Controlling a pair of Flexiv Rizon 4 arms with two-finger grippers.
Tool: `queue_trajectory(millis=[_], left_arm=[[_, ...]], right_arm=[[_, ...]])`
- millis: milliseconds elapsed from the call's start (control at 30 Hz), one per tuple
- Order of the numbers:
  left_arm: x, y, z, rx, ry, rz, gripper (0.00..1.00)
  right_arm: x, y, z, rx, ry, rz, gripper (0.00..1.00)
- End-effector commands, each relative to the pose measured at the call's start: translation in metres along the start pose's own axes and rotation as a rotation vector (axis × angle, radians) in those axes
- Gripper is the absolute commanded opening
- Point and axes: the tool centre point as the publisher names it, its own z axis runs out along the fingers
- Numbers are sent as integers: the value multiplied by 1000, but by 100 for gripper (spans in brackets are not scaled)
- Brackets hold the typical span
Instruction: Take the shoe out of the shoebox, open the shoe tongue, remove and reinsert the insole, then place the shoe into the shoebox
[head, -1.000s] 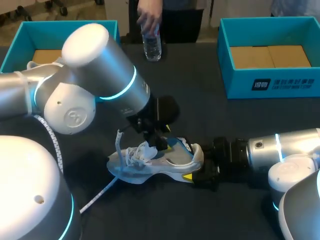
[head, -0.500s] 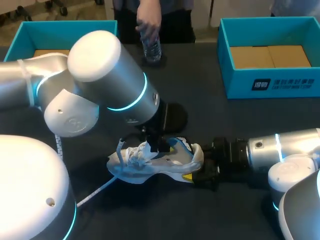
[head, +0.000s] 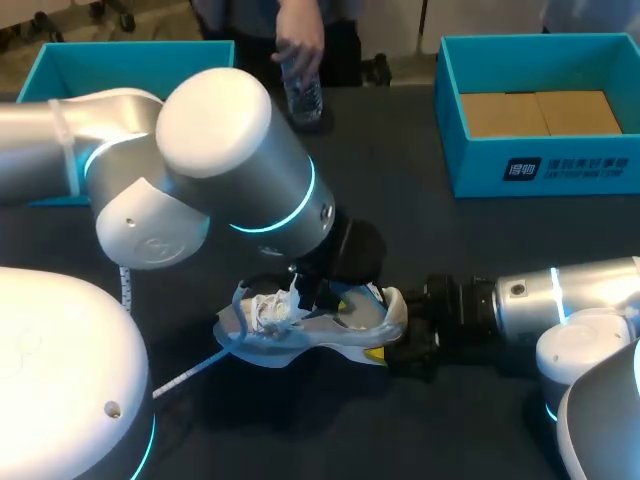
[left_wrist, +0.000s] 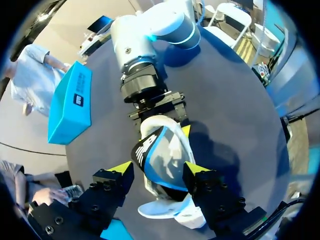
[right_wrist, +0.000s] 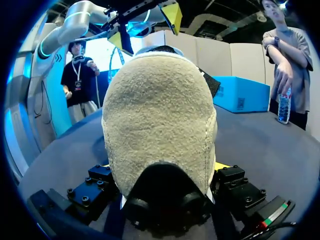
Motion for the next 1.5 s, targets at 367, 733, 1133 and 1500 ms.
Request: queue_trajectory(millis=[367, 733, 1133, 1500], left_arm=[[-3, -9, 17, -43, 9, 115, 66], [-4, -12, 18, -74, -24, 172, 49], [-7, -6, 13, -130, -50, 225, 63], [-2, -8, 17, -95, -1, 314, 64]], right_arm=[[1, -2, 3, 4, -2, -1, 0], [1, -2, 3, 4, -2, -1, 0], [1, -2, 3, 4, -2, -1, 0], [1, -2, 3, 4, -2, -1, 0]])
